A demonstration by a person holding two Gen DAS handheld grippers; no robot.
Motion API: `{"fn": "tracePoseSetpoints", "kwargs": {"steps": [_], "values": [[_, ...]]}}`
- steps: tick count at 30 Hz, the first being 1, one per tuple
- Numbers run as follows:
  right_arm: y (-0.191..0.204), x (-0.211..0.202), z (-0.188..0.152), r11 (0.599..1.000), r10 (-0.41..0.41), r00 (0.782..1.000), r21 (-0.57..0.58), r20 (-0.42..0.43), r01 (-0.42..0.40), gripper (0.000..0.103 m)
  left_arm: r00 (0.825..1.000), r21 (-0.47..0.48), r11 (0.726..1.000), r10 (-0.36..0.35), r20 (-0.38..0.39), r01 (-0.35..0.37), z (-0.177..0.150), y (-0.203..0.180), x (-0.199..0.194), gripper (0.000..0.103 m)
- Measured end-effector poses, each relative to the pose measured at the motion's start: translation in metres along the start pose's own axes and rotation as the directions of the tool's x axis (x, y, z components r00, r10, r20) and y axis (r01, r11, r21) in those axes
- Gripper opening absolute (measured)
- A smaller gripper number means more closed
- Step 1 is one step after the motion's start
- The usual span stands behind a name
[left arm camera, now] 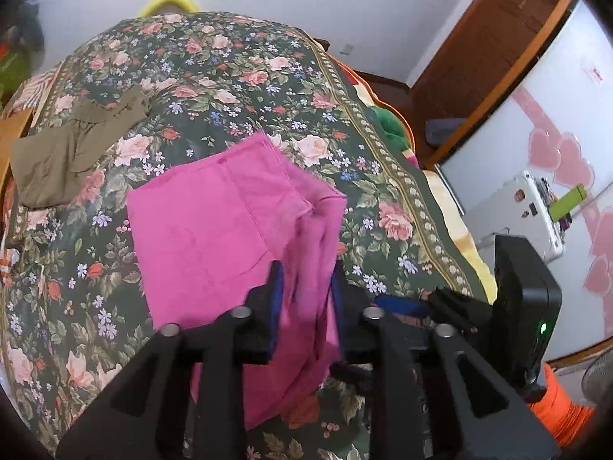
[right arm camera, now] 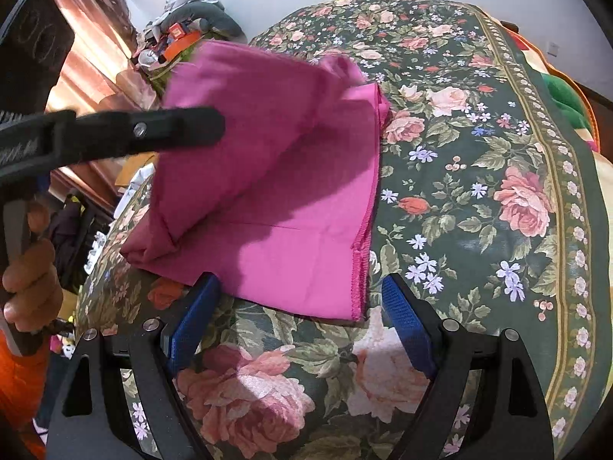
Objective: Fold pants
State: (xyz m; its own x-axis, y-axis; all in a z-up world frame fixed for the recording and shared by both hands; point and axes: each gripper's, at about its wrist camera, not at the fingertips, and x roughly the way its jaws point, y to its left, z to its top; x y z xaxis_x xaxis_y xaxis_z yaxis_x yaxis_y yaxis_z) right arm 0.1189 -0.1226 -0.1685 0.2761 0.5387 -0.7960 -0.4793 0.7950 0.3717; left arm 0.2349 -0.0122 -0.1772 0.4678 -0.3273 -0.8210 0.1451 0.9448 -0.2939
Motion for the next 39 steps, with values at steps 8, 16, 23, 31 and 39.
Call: {"fn": "tracePoseSetpoints", "kwargs": {"steps": [8,16,23,31,39], "values": [[-0.002,-0.009,0.001,1.000,-0.021,0.999,-0.003,0.024,0.021,0.084,0.988,0.079,0.986,0.139,0.073,-0.144,0.003,0.007,-0.017,0.052],[-0.011,-0.026,0.005,0.999,-0.054,0.995,0.014,0.083,0.053,0.084,0.953,0.075,0.952,0.287,0.101,-0.295,0.035,0.056,-0.020,0.075],[-0.024,-0.038,0.014,0.996,-0.085,0.987,0.041,0.134,0.080,0.084,0.920,0.053,0.918,0.390,0.041,-0.392,0.071,0.100,0.012,0.089],[-0.036,-0.034,0.024,0.995,-0.092,0.987,0.060,0.135,0.084,0.084,0.900,0.057,0.903,0.430,-0.078,-0.426,0.097,0.127,0.071,0.089],[-0.050,-0.029,0.027,0.991,-0.106,0.986,0.095,0.127,0.094,0.084,0.867,0.097,0.902,0.432,-0.248,-0.421,0.089,0.141,0.136,0.093]]}}
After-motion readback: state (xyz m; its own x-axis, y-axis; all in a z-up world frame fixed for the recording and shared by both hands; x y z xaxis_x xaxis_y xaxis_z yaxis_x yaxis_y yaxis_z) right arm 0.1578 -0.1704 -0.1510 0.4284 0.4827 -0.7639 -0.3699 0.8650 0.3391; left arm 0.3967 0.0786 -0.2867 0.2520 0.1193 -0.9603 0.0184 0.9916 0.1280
